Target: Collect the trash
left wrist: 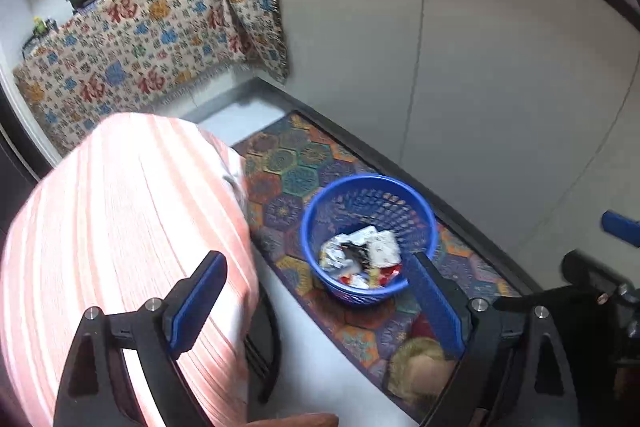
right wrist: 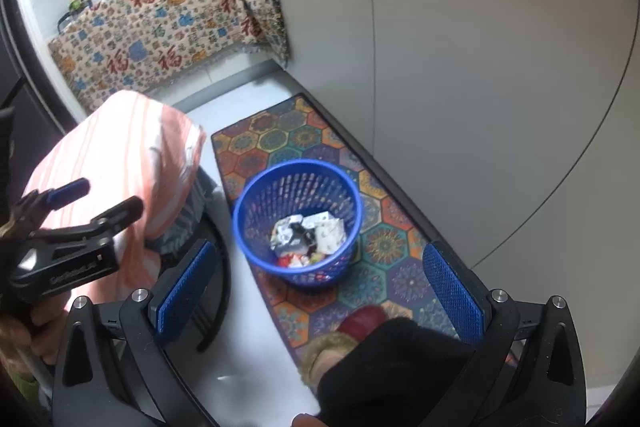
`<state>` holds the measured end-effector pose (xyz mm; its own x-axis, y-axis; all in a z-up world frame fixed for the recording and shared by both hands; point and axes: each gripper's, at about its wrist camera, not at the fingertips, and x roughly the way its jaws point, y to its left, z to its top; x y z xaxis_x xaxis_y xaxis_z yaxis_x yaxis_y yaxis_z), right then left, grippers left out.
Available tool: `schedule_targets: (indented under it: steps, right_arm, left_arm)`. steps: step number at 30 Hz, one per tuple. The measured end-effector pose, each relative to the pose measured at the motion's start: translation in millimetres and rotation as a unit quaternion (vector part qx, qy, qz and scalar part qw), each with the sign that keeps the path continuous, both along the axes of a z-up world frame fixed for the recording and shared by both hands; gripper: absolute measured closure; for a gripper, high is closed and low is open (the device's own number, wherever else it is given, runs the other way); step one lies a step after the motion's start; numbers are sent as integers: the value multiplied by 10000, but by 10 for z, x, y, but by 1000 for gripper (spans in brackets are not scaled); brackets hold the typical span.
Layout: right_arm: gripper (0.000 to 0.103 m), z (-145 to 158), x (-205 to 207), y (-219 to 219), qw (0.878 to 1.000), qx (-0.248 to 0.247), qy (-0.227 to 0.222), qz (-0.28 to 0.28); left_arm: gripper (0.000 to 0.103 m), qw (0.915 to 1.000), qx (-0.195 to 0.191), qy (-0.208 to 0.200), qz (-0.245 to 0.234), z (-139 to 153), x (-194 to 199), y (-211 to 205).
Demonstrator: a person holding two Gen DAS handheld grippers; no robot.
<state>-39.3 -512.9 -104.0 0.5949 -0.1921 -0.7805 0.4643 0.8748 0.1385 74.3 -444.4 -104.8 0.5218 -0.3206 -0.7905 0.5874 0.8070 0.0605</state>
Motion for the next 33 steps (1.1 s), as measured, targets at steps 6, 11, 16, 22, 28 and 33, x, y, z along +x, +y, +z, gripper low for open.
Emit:
schedule_targets:
  steps: [6,11,16,22,28,33]
  right_arm:
    - [0,53,21,61,10000,-46,21,39]
    - [0,59,22,122,9999,-102,14,106]
    - [0,33,25,158,9999,-80,51,119]
    - [0,42,34,185,9998,-51,46,173]
    - [0,46,24,199,9998,-46,40,178]
    - [0,40,21,198,9998,-22,49,169]
  left_arm:
    - [10,9998,-84,143,-49,54,-90,47]
    - [10,9997,-153,176,-49,88,-111,67]
    - [10,9997,-170,190,-4,93,-99,86]
    - [10,9995,-187,234,26,90,-74,94]
    - [10,9995,-171,256,11,82,-68,74]
    - [10,9994,-179,304,-3,62,-59,49]
